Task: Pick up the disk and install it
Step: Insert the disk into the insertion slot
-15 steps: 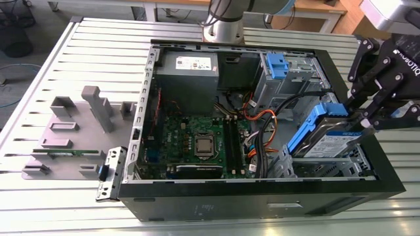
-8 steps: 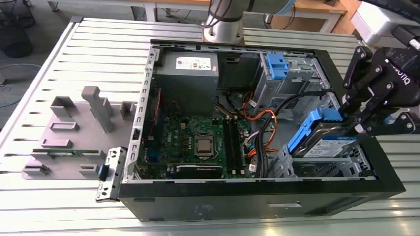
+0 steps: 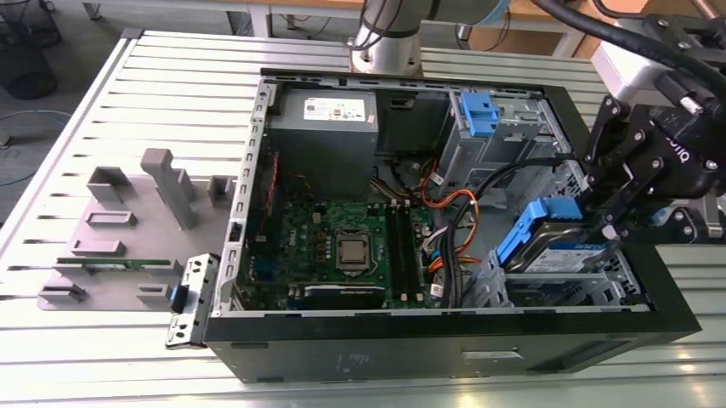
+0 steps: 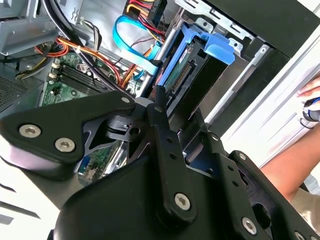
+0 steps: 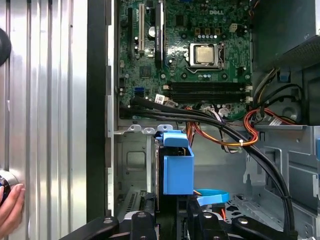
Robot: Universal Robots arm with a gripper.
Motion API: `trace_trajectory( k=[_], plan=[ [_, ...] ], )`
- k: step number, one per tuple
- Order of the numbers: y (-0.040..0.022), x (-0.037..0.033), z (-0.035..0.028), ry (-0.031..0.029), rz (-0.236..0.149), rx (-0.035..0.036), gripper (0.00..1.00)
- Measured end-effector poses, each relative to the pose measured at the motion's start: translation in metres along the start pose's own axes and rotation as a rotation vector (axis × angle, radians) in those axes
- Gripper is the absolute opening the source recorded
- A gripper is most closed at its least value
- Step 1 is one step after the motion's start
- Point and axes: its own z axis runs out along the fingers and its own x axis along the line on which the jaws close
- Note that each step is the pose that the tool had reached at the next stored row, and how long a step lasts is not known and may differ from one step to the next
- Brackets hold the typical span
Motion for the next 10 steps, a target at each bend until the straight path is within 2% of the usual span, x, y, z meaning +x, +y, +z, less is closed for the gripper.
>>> trace_trajectory(
  k=[10],
  plan=[
    [-0.0005, 0.0005, 0.0181, 0.0, 0.0, 0.0, 0.35]
  ],
)
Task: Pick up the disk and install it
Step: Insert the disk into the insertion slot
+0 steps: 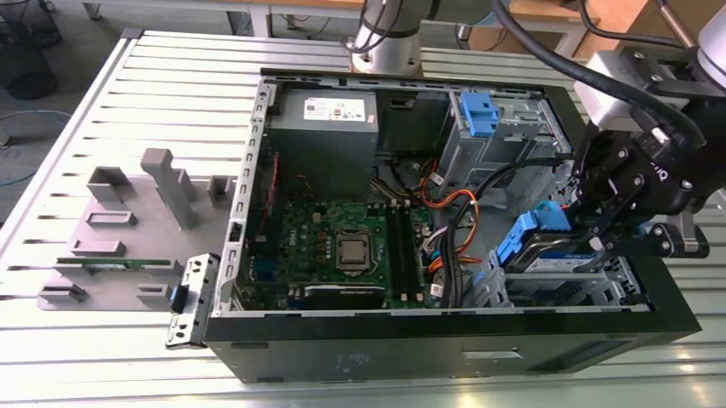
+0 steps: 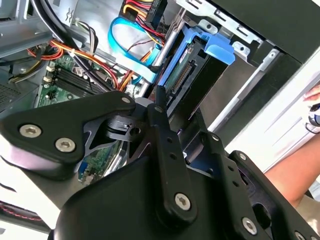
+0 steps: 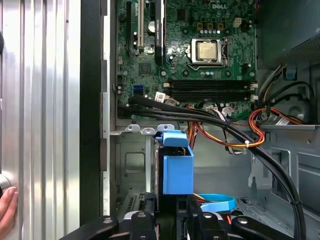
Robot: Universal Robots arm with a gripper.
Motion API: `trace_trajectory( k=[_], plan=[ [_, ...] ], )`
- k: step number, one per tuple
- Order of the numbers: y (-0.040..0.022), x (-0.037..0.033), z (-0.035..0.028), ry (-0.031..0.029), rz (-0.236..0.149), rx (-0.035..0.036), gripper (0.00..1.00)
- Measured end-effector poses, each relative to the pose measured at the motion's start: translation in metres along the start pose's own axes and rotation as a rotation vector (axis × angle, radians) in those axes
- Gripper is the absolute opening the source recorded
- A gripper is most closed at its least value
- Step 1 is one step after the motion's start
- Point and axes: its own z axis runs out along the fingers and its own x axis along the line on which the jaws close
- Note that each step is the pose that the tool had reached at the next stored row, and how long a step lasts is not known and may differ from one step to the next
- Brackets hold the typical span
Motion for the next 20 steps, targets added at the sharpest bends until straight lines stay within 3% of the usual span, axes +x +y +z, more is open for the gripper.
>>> trace_trajectory(
  k=[15, 20],
  plan=[
    [-0.0008, 0.0008, 0.0272, 0.0, 0.0, 0.0, 0.35],
    [-0.0008, 0.0008, 0.0281, 0.0002, 0.0, 0.0, 0.35]
  ],
)
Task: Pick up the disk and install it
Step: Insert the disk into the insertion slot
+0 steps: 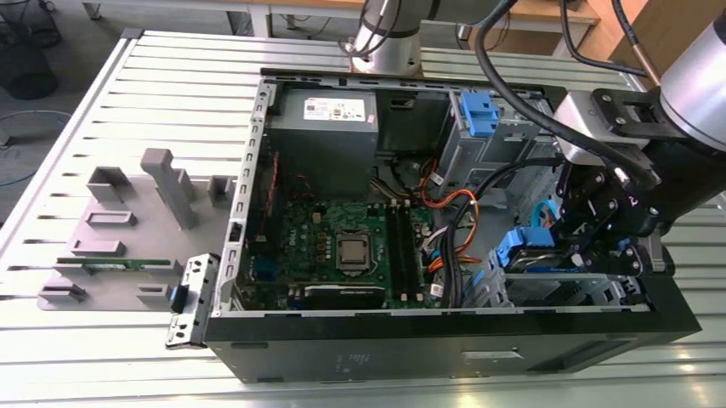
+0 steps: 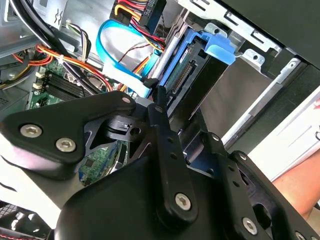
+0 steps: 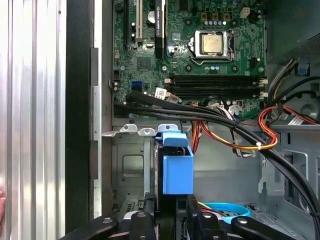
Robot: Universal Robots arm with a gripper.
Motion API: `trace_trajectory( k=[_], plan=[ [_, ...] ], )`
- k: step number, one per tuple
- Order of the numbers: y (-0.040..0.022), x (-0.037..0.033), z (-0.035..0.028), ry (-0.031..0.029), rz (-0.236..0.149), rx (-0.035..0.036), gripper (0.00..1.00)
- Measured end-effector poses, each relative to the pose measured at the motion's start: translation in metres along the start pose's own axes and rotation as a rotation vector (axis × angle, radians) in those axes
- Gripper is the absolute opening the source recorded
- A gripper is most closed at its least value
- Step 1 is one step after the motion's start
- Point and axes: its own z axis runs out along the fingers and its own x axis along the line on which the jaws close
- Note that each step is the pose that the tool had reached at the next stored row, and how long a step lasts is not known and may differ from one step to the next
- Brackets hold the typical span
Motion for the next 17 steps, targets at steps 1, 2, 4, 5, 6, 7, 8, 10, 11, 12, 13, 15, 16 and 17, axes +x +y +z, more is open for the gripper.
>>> trace_trajectory(
  k=[1, 2, 4, 5, 6, 7, 8, 10, 11, 12, 13, 15, 16, 17],
  plan=[
    [0.0, 0.0, 0.0001, -0.0001, 0.0, 0.0, 0.35],
    [0.0, 0.0, 0.0002, -0.0003, 0.0, 0.0, 0.36],
    [0.0, 0.0, 0.0002, 0.0, 0.0, 0.0, 0.41],
    [0.0, 0.0, 0.0002, 0.0, 0.0, 0.0, 0.41],
    [0.0, 0.0, 0.0003, -0.0001, 0.0, 0.0, 0.48],
    [0.0, 0.0, 0.0004, -0.0001, 0.0, 0.0, 0.48],
    [0.0, 0.0, 0.0005, -0.0001, 0.0, 0.0, 0.48],
    [0.0, 0.0, 0.0006, -0.0002, 0.0, 0.0, 0.48],
    [0.0, -0.0002, 0.0008, -0.0004, 0.0, 0.0, 0.48],
    [0.0, -0.0009, 0.0009, -0.0006, 0.0, 0.0002, 0.48],
    [0.0001, -0.0016, 0.0008, -0.0005, 0.0, 0.0004, 0.48],
    [0.0001, -0.0019, 0.0007, -0.0002, 0.0, 0.0006, 0.48],
    [0.0002, -0.0019, 0.0006, -0.0001, 0.0, 0.0006, 0.48],
    [0.0002, -0.0019, 0.0002, -0.0001, 0.0, 0.0006, 0.48]
  ],
)
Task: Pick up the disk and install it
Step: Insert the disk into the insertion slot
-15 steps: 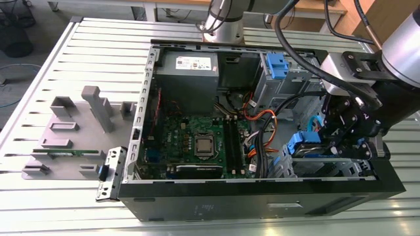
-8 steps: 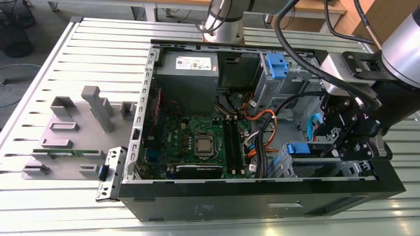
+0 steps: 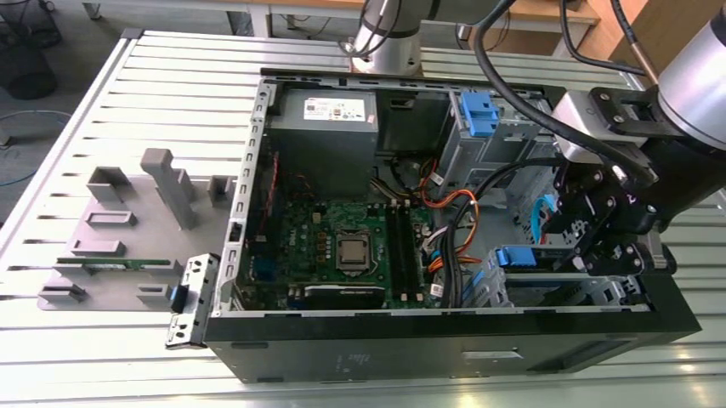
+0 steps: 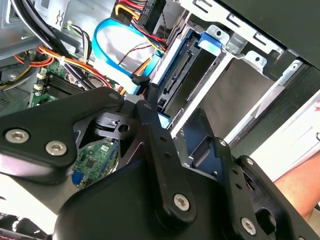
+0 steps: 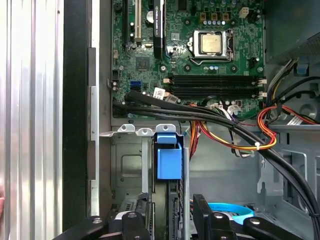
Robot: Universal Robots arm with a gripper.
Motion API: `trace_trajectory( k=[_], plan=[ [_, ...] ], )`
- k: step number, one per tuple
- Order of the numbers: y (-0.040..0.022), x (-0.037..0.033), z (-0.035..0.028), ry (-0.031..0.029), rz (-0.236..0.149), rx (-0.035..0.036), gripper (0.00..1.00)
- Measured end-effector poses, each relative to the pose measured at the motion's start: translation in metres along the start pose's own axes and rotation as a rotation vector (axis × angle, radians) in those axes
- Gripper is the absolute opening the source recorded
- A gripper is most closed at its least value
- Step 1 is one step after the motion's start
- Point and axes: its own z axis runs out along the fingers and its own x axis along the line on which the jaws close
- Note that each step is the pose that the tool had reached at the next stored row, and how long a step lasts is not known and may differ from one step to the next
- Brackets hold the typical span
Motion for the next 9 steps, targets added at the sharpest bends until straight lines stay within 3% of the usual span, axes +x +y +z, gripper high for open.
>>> trace_trajectory(
  k=[9],
  plan=[
    [0.0002, -0.0002, -0.0065, -0.0001, 0.0, 0.0, 0.48]
  ],
)
